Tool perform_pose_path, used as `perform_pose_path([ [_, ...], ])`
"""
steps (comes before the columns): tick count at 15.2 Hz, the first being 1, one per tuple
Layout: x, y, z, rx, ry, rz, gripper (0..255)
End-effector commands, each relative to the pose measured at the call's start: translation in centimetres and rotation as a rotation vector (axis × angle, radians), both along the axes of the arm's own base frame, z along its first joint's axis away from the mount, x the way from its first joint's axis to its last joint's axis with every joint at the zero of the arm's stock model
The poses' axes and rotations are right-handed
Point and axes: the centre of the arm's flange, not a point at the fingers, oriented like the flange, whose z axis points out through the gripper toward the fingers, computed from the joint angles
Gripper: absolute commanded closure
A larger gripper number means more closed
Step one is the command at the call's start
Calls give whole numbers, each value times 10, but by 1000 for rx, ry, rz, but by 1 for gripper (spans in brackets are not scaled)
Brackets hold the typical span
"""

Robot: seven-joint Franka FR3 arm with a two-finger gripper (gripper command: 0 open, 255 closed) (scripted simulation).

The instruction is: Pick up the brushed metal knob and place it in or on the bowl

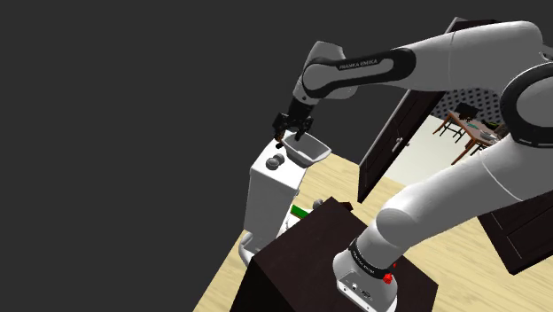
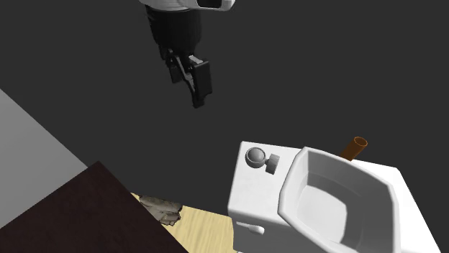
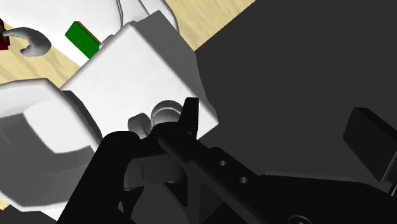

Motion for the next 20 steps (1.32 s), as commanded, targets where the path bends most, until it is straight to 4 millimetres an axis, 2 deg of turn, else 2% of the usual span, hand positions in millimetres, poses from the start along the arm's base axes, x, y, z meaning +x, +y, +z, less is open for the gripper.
perform_pose_path([
  [1, 15, -8, -23, 2, 9, -57, 0],
  [11, 76, -67, -126, 12, 54, -332, 0],
  [20, 112, -130, -220, 20, 95, -577, 0],
])
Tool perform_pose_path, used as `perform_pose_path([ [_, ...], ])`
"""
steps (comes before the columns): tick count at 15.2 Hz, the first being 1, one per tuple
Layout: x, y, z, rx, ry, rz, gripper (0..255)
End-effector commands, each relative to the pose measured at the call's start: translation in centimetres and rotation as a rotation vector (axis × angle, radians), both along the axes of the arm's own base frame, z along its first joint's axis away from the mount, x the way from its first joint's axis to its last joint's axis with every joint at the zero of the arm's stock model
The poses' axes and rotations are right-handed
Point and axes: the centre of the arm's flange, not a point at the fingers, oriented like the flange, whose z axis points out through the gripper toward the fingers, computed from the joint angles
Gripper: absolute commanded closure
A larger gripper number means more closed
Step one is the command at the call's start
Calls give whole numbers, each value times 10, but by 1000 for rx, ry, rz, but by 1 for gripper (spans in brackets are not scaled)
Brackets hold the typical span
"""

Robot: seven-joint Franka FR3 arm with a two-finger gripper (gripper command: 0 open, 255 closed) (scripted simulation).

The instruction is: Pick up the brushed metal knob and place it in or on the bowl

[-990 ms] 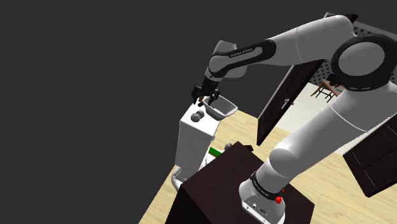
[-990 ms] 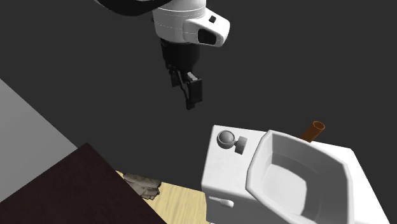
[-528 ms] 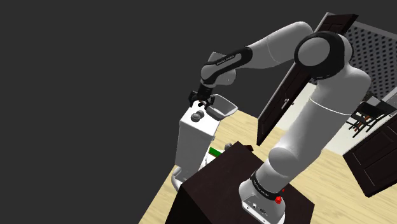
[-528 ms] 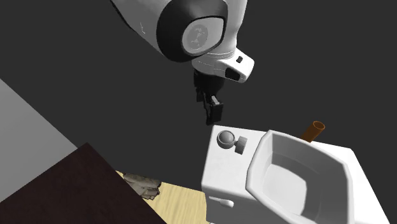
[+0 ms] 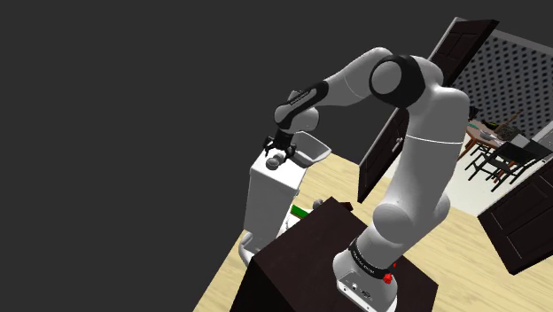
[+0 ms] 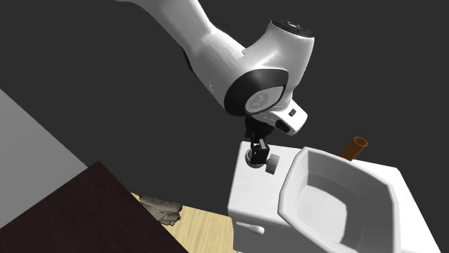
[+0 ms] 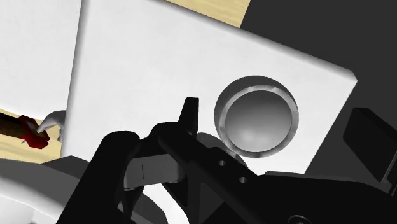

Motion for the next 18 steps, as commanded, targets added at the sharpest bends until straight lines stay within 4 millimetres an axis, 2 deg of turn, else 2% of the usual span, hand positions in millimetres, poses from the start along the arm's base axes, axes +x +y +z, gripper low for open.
perform_pose_path([
  [1, 5, -6, -14, 0, 4, -27, 0],
  [8, 4, -3, -49, 0, 4, -27, 0],
  [16, 4, -3, -48, 0, 4, -27, 0],
  [17, 4, -3, -48, 0, 4, -27, 255],
  [18, 4, -3, -48, 0, 4, -27, 255],
])
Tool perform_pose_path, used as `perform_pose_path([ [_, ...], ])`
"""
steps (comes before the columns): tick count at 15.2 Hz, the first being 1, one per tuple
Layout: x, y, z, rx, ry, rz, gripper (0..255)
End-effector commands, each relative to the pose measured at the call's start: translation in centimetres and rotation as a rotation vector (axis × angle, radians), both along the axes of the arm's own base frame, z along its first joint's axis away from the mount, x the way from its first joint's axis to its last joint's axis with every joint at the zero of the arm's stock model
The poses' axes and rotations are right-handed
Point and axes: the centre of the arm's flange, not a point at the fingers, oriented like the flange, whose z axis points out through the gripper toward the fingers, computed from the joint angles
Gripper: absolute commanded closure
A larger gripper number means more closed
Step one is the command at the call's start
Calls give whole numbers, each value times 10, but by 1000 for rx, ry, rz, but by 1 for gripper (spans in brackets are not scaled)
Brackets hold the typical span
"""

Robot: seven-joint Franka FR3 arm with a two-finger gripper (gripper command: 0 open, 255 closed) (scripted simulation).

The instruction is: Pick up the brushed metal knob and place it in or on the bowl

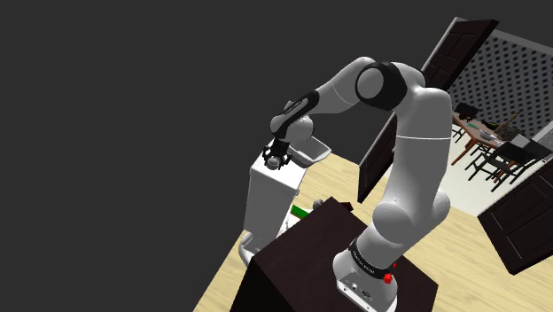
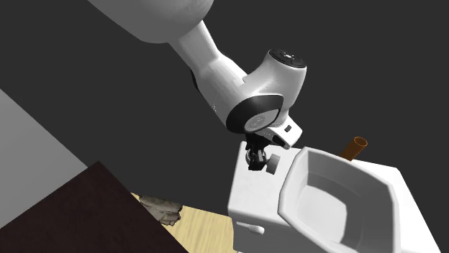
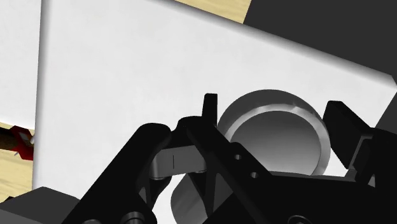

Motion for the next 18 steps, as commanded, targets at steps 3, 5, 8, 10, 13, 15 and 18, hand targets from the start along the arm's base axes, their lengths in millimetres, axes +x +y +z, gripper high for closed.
perform_pose_path([
  [3, 0, 0, 0, 0, 0, 0, 255],
  [5, 0, 0, 0, 0, 0, 0, 255],
  [8, 0, 0, 0, 0, 0, 0, 255],
  [10, 0, 0, 10, 0, 0, 0, 255],
  [13, 0, 0, 26, 0, 0, 0, 255],
  [15, 0, 0, 37, 0, 0, 0, 255],
  [18, 0, 0, 53, 0, 0, 0, 255],
])
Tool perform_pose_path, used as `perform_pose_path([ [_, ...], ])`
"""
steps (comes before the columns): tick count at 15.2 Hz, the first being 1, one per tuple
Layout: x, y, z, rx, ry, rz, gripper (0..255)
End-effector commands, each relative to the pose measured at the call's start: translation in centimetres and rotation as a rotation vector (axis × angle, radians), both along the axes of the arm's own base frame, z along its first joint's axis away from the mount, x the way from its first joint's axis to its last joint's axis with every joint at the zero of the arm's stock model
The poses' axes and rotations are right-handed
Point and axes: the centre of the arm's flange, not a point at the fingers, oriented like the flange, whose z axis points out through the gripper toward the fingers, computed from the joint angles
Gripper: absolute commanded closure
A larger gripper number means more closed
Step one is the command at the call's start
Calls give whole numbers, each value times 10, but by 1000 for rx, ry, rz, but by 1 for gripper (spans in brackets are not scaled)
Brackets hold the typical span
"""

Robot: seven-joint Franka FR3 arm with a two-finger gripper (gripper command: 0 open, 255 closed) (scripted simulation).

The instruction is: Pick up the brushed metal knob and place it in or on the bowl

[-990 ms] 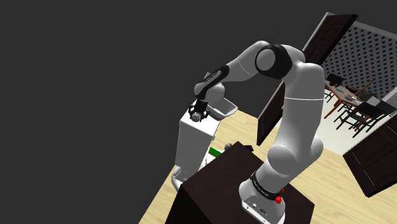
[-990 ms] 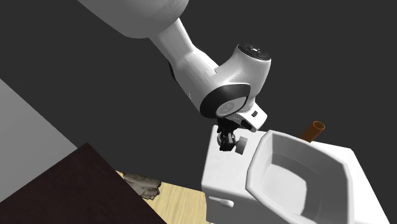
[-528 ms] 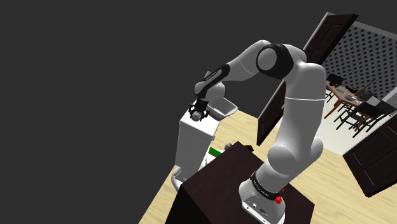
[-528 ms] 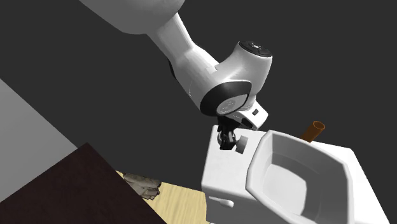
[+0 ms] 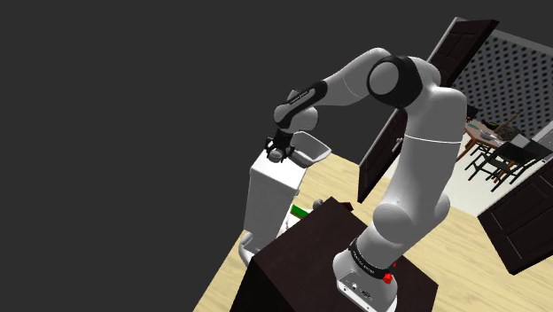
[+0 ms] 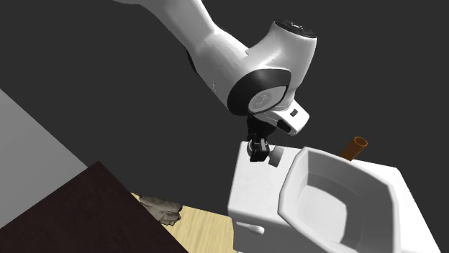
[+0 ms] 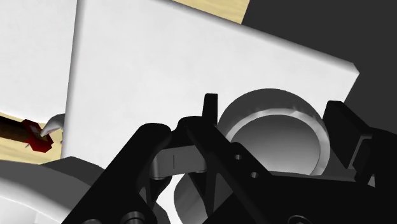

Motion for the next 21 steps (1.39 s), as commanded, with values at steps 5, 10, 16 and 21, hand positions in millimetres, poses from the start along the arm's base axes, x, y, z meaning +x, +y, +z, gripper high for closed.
perform_pose_path([
  [5, -1, -1, 32, 0, 0, 0, 255],
  [10, -1, -1, 58, 0, 0, 0, 255],
  [16, -1, -1, 90, 0, 0, 0, 255],
  [21, -1, -1, 116, 0, 0, 0, 255],
])
